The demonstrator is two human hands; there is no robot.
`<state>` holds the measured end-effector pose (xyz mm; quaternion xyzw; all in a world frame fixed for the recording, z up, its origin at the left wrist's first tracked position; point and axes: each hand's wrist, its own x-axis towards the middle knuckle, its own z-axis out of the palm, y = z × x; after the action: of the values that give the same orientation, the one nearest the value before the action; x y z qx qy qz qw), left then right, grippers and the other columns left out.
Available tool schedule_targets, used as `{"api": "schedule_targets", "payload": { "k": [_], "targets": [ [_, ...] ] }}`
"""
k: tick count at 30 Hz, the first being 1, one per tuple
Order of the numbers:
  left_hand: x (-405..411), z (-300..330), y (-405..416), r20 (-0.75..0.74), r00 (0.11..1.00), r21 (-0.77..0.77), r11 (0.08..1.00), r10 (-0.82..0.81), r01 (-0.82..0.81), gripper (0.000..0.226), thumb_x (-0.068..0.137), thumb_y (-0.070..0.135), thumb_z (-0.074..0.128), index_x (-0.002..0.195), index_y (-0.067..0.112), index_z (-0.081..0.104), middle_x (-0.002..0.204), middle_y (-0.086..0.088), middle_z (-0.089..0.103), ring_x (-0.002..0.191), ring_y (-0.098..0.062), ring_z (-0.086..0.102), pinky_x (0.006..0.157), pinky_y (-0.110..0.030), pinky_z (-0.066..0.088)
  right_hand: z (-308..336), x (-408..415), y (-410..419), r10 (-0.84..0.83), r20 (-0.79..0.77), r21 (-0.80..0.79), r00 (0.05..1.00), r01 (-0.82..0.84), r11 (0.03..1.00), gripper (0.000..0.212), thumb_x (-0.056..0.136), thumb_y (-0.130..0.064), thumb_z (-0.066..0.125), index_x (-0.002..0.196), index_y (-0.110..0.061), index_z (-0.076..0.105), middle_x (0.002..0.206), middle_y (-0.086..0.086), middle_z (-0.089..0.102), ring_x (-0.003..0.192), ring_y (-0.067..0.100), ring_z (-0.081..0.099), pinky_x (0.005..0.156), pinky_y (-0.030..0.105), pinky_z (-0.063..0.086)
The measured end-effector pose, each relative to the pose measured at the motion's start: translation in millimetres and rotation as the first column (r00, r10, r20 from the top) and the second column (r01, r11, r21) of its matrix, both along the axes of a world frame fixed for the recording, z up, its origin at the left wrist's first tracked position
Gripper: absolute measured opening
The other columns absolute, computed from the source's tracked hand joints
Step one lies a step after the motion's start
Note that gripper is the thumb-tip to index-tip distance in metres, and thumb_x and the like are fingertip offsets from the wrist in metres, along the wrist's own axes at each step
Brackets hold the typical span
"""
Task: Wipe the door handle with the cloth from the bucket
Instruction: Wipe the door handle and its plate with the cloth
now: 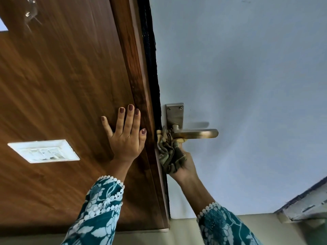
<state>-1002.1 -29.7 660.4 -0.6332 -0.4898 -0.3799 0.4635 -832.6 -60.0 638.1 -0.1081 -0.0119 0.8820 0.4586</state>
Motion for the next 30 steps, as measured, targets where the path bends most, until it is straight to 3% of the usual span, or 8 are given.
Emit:
{"api": "schedule_targets", "payload": {
  "k": [3, 8, 12, 16, 18, 21, 26, 30],
  "targets": [
    [0.9, 1.1, -1.8, 0.001, 1.000, -0.017, 1.000, -0.002, 0.002, 0.054, 0.099, 0.035, 0.018, 0.150, 0.018, 0.012, 0.160, 0.007, -0.006, 0.146, -0.015, 0.000, 0.113, -0.055, -0.003, 2.0, -7.8, 1.4, 0.007, -0.034, -0.018, 0.999, -0.008, 1.000, 0.053, 0.100, -0.038, 0.032, 0.098, 0.000, 0.069, 0.087, 0.019, 0.073, 0.067, 0.030, 0.072, 0.048, 0.032, 0.057],
    [0.4, 2.0, -1.3, 0.010, 1.000, -0.012, 1.000, 0.012, -0.012, 0.053, 0.100, 0.036, 0.020, 0.148, 0.016, 0.017, 0.160, 0.007, -0.005, 0.146, -0.015, 0.001, 0.114, -0.054, -0.004, 0.2, 19.6, 5.1, -0.002, 0.043, 0.025, 0.999, 0.001, 1.000, 0.048, 0.100, -0.041, 0.029, 0.131, -0.011, 0.050, 0.114, 0.014, 0.061, 0.070, 0.026, 0.072, 0.050, 0.032, 0.057],
    [1.8, 1.8, -1.7, 0.017, 1.000, 0.000, 1.000, 0.009, -0.009, 0.053, 0.100, 0.036, 0.020, 0.149, 0.016, 0.015, 0.160, 0.008, -0.005, 0.146, -0.015, 0.001, 0.114, -0.053, -0.004, 2.5, 53.8, 4.8, -0.136, 0.261, 0.050, 0.956, 0.127, 0.991, 0.034, 0.100, -0.036, 0.031, 0.110, -0.014, 0.055, 0.094, 0.013, 0.063, 0.052, 0.020, 0.066, 0.045, 0.024, 0.052],
    [2.5, 2.6, -1.1, 0.010, 1.000, 0.017, 1.000, 0.004, -0.004, 0.053, 0.100, 0.036, 0.020, 0.149, 0.016, 0.016, 0.160, 0.008, -0.003, 0.146, -0.016, 0.002, 0.114, -0.052, -0.005, 9.2, 104.2, 1.3, -0.303, 0.387, 0.135, 0.871, 0.271, 0.953, 0.029, 0.100, -0.031, 0.029, 0.111, -0.021, 0.053, 0.113, 0.013, 0.065, 0.092, 0.022, 0.069, 0.076, 0.035, 0.053],
    [2.9, 2.5, -0.1, 0.020, 1.000, 0.027, 1.000, -0.003, 0.002, 0.053, 0.100, 0.035, 0.021, 0.149, 0.015, 0.017, 0.161, 0.006, 0.000, 0.146, -0.016, 0.004, 0.114, -0.052, -0.005, 8.4, 125.3, -5.1, -0.434, 0.577, 0.202, 0.692, 0.394, 0.897, 0.024, 0.098, -0.018, 0.037, 0.114, -0.013, 0.054, 0.128, 0.022, 0.058, 0.104, 0.031, 0.064, 0.091, 0.043, 0.048],
    [4.3, 0.4, 0.2, 0.034, 0.999, 0.044, 0.999, -0.001, -0.001, 0.052, 0.099, 0.032, 0.025, 0.148, 0.013, 0.022, 0.155, -0.009, 0.023, 0.146, -0.018, 0.007, 0.113, -0.054, -0.003, 8.7, 135.0, -19.0, -0.666, 0.687, 0.506, 0.289, 0.467, 0.725, 0.031, 0.091, -0.011, 0.048, 0.119, -0.018, 0.059, 0.096, 0.022, 0.070, 0.075, 0.036, 0.072, 0.054, 0.044, 0.054],
    [6.2, 2.1, -2.0, 0.035, 0.999, 0.044, 0.999, -0.020, 0.019, 0.053, 0.099, 0.031, 0.025, 0.148, 0.013, 0.019, 0.161, 0.003, 0.004, 0.146, -0.017, 0.004, 0.113, -0.053, -0.006, 2.3, 103.8, -20.7, -0.770, 0.459, 0.868, -0.442, 0.038, 0.495, 0.039, 0.076, -0.014, 0.071, 0.111, -0.030, 0.064, 0.106, -0.001, 0.066, 0.091, 0.009, 0.065, 0.078, 0.013, 0.048],
    [8.2, 3.4, -2.9, 0.032, 0.999, 0.053, 0.999, -0.004, 0.002, 0.052, 0.099, 0.030, 0.025, 0.148, 0.011, 0.021, 0.158, -0.003, 0.014, 0.146, -0.018, 0.004, 0.114, -0.053, -0.005, -2.4, 84.7, -12.2, -0.778, 0.359, 0.902, -0.516, -0.024, 0.432, 0.041, 0.072, -0.001, 0.076, 0.109, -0.016, 0.069, 0.096, 0.003, 0.057, 0.082, -0.008, 0.054, 0.065, -0.006, 0.038]
  ]
}}
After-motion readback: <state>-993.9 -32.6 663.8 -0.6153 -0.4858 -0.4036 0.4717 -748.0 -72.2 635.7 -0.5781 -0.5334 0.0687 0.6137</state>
